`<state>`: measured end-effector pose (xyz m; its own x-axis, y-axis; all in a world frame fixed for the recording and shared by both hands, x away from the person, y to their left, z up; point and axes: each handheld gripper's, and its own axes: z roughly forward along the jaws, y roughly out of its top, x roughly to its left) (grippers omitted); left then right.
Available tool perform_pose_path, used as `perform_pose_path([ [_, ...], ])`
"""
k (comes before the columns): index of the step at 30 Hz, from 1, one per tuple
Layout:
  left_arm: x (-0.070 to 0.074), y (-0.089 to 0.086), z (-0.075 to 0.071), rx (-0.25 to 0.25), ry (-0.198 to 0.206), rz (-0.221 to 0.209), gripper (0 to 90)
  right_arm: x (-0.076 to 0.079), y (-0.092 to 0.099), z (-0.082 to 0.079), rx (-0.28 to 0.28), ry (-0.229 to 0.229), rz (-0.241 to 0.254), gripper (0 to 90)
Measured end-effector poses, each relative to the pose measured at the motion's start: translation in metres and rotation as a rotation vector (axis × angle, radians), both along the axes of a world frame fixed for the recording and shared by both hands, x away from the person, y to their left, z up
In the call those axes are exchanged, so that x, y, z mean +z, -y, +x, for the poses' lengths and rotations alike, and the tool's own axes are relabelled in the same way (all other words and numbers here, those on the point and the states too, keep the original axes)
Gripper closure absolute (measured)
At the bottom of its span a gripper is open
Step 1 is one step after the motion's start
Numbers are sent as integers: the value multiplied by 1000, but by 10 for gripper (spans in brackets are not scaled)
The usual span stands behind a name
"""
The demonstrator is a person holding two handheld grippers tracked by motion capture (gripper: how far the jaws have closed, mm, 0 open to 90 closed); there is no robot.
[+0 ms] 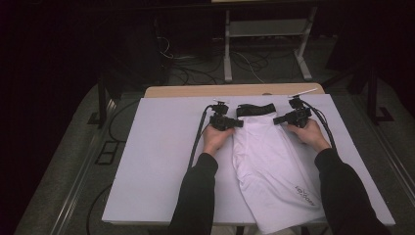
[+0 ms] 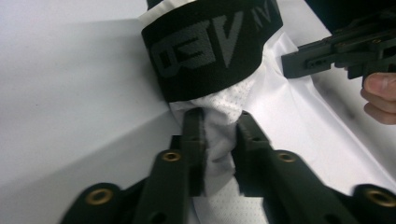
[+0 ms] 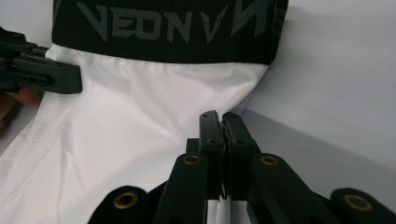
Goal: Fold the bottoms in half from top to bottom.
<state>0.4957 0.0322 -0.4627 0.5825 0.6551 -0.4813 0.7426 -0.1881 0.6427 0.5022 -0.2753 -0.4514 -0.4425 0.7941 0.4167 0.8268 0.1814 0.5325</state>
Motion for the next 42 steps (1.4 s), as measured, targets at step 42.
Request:
perform_pose_path([
  [42,52,4,-59,-67,202,-26,880,38,6,-76,-29,250,38,879],
])
